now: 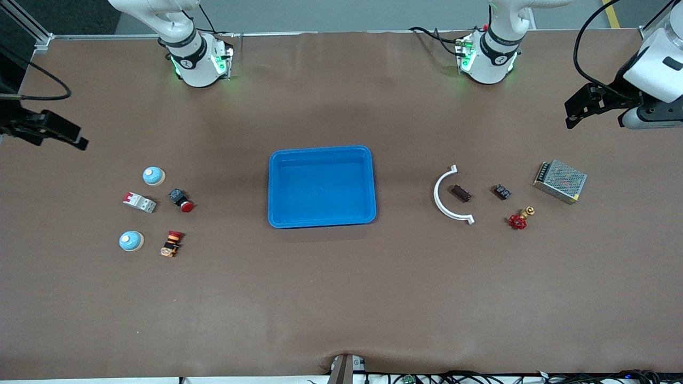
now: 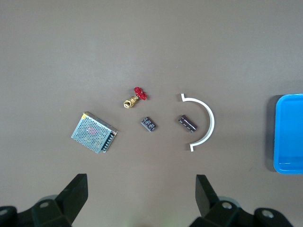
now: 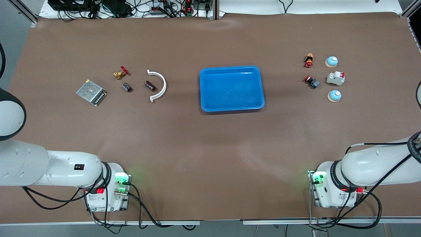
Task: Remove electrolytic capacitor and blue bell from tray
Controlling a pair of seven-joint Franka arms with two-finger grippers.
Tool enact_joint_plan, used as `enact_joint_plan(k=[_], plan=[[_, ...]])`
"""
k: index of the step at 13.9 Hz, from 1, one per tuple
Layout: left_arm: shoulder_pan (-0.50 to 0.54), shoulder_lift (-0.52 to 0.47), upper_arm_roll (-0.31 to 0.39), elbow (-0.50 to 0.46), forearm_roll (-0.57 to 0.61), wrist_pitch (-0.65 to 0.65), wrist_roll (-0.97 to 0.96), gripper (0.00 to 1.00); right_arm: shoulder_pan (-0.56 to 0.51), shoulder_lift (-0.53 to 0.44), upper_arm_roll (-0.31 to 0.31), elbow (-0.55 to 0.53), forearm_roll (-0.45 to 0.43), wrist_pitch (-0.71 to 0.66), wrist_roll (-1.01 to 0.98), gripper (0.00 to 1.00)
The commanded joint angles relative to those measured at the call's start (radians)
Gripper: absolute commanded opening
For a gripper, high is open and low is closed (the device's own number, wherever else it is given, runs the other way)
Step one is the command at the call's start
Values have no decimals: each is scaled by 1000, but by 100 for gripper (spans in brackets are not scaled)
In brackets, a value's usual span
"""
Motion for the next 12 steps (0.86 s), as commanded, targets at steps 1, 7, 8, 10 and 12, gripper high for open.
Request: enact_joint_plan(k=[1, 7, 8, 10, 12], plan=[[5, -3, -2, 9, -15, 3, 7, 100, 12, -40, 37, -52, 19, 35, 1, 100], [8, -8, -3, 8, -16, -1, 10, 100, 15, -40, 39, -124, -79, 127, -8, 100], [6, -8, -3, 8, -16, -1, 10, 100, 13, -40, 37, -123, -80, 129, -8, 100], [3, -7, -3, 8, -15, -1, 10, 100, 10, -38, 34, -124, -85, 132, -10, 100], [3, -7, -3, 8, -15, -1, 8, 100, 6, -38, 31, -124, -97, 132, -56, 100]])
